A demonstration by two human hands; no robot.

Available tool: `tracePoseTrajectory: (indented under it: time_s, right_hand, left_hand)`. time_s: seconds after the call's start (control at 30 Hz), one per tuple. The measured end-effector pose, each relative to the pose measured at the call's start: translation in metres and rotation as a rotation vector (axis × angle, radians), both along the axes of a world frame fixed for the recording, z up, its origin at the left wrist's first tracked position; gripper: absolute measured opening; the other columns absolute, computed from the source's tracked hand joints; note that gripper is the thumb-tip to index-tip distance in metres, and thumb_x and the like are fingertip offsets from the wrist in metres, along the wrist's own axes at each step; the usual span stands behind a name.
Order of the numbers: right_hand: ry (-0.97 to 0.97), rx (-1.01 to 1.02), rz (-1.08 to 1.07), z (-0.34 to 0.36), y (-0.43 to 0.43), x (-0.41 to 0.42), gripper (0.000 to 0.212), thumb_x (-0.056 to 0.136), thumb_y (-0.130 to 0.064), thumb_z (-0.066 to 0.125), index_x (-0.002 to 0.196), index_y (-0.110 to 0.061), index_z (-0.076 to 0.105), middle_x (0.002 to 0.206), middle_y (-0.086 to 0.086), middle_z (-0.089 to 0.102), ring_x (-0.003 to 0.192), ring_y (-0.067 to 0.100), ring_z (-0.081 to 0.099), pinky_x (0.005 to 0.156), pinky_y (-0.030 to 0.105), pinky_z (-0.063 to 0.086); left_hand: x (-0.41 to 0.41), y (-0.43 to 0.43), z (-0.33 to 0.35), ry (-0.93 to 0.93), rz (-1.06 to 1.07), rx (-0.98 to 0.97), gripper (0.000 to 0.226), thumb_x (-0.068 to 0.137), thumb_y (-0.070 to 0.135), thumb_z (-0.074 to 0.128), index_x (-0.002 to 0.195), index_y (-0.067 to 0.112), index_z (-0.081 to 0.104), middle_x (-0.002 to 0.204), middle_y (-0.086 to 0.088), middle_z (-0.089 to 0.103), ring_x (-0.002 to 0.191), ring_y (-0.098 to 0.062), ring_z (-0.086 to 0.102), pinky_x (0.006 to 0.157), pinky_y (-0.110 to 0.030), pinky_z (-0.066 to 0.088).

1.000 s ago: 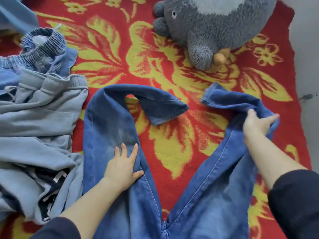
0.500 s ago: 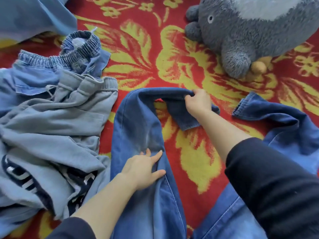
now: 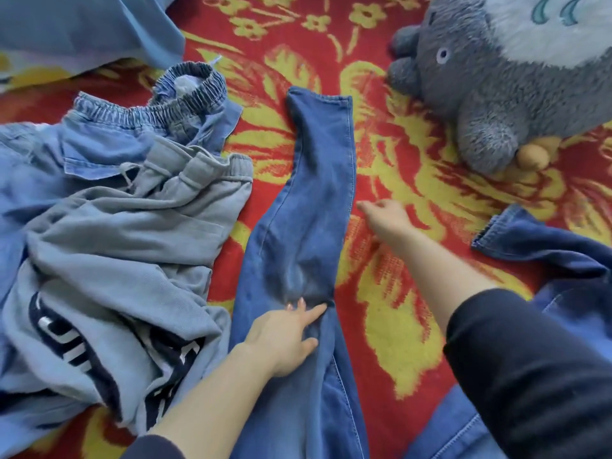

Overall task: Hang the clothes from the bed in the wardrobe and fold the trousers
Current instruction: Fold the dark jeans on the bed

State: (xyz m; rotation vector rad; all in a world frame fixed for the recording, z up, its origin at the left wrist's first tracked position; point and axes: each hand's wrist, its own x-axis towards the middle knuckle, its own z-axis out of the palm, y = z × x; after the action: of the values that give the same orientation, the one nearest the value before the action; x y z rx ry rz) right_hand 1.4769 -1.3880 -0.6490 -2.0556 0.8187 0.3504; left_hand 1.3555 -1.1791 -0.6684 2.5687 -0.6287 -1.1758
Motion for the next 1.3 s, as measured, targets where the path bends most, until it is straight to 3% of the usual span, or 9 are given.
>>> tracePoseTrajectory:
  time_s: [0.1, 0.33, 0.43, 0.53, 0.63, 0.7, 0.97, 1.2, 1.3]
  right_hand:
    - [-0.021, 0.113, -0.026, -0.027, 0.028, -0.017, 0.034, 0.085, -0.035, 0.066, 0.059, -0.019, 0.051, 0.046, -0.006, 0.045, 0.045, 0.012, 0.042, 0.048, 0.026, 0.034]
    - [-0.288, -0.105, -0.100, -0.039, 0.032, -0.026, 0.032, 0.094, -0.028, 0.055, 0.068, -0.016, 0.040, 0.065, -0.002, 0.045, 0.069, 0.022, 0.044, 0.060, 0.028, 0.025]
    - [-0.214, 0.432, -0.236, -0.040, 0.027, -0.050, 0.016, 0.094, -0.032, 0.058, 0.093, -0.017, 0.052, 0.083, 0.004, 0.059, 0.067, 0.019, 0.053, 0.058, 0.028, 0.043]
    - [0.040, 0.764, -0.123, -0.038, 0.020, -0.077, 0.031, 0.084, -0.024, 0.072, 0.108, -0.014, 0.054, 0.094, 0.008, 0.067, 0.068, 0.021, 0.061, 0.057, 0.028, 0.048]
    - [0.172, 0.605, 0.229, -0.032, 0.016, -0.096, 0.028, 0.081, -0.008, 0.072, 0.108, -0.006, 0.066, 0.088, 0.008, 0.072, 0.065, 0.019, 0.066, 0.058, 0.027, 0.055]
    - [-0.013, 0.509, 0.102, -0.031, 0.014, -0.101, 0.020, 0.083, -0.006, 0.071, 0.102, -0.003, 0.067, 0.078, 0.006, 0.069, 0.055, 0.011, 0.062, 0.047, 0.021, 0.048]
    - [0.195, 0.424, 0.307, -0.036, 0.017, -0.168, 0.018, 0.073, -0.015, 0.081, 0.084, -0.015, 0.067, 0.066, -0.004, 0.068, 0.055, 0.007, 0.063, 0.043, 0.021, 0.045]
    - [0.019, -0.255, 0.244, -0.029, -0.009, -0.265, 0.016, 0.086, -0.022, 0.066, 0.076, -0.017, 0.054, 0.076, 0.002, 0.061, 0.081, 0.028, 0.059, 0.070, 0.034, 0.040]
    - [-0.054, -0.484, 0.372, -0.017, -0.024, -0.303, 0.007, 0.085, -0.015, 0.063, 0.088, -0.010, 0.060, 0.090, 0.007, 0.060, 0.092, 0.030, 0.052, 0.077, 0.039, 0.038]
  left_hand:
    - [0.002, 0.006, -0.003, -0.023, -0.014, 0.000, 0.060, 0.097, 0.042, 0.041, 0.148, 0.050, 0.009, 0.160, 0.010, 0.013, 0.145, -0.014, 0.022, 0.110, -0.033, 0.032]
    - [0.009, 0.013, 0.005, -0.050, 0.180, -0.222, 0.056, 0.093, 0.032, 0.052, 0.145, 0.040, 0.034, 0.157, 0.007, 0.026, 0.143, -0.011, 0.025, 0.114, -0.031, 0.027]
    - [0.014, 0.017, 0.005, -0.430, 0.340, -0.120, 0.063, 0.088, 0.030, 0.059, 0.145, 0.036, 0.034, 0.155, -0.007, 0.018, 0.138, -0.024, 0.018, 0.113, -0.038, 0.024]
    - [0.024, 0.022, 0.001, -0.370, 0.546, -0.026, 0.058, 0.091, 0.027, 0.057, 0.144, 0.034, 0.036, 0.143, -0.017, 0.030, 0.129, -0.033, 0.029, 0.107, -0.037, 0.025]
    - [0.042, 0.027, 0.000, -0.439, 0.646, -0.247, 0.041, 0.089, 0.006, 0.057, 0.128, 0.017, 0.060, 0.114, -0.016, 0.058, 0.107, -0.033, 0.054, 0.091, -0.030, 0.034]
    - [0.049, 0.028, 0.002, -0.553, 0.641, -0.289, 0.041, 0.089, 0.003, 0.056, 0.128, 0.016, 0.061, 0.106, -0.015, 0.057, 0.099, -0.033, 0.055, 0.087, -0.035, 0.038]
    - [0.001, 0.011, -0.012, -0.527, 0.334, 0.149, 0.074, 0.090, 0.014, 0.049, 0.153, 0.028, 0.012, 0.159, -0.015, -0.014, 0.147, -0.029, -0.012, 0.117, -0.044, -0.003]
    - [-0.125, 0.012, -0.017, -0.421, 0.053, 0.150, 0.060, 0.102, 0.030, 0.024, 0.153, 0.018, -0.004, 0.161, -0.006, -0.011, 0.148, -0.022, -0.012, 0.116, -0.044, -0.012]
    - [-0.152, 0.002, -0.002, -0.442, 0.077, -0.024, 0.058, 0.099, 0.024, 0.040, 0.152, 0.014, 0.020, 0.160, -0.009, 0.012, 0.148, -0.024, 0.008, 0.118, -0.044, 0.000]
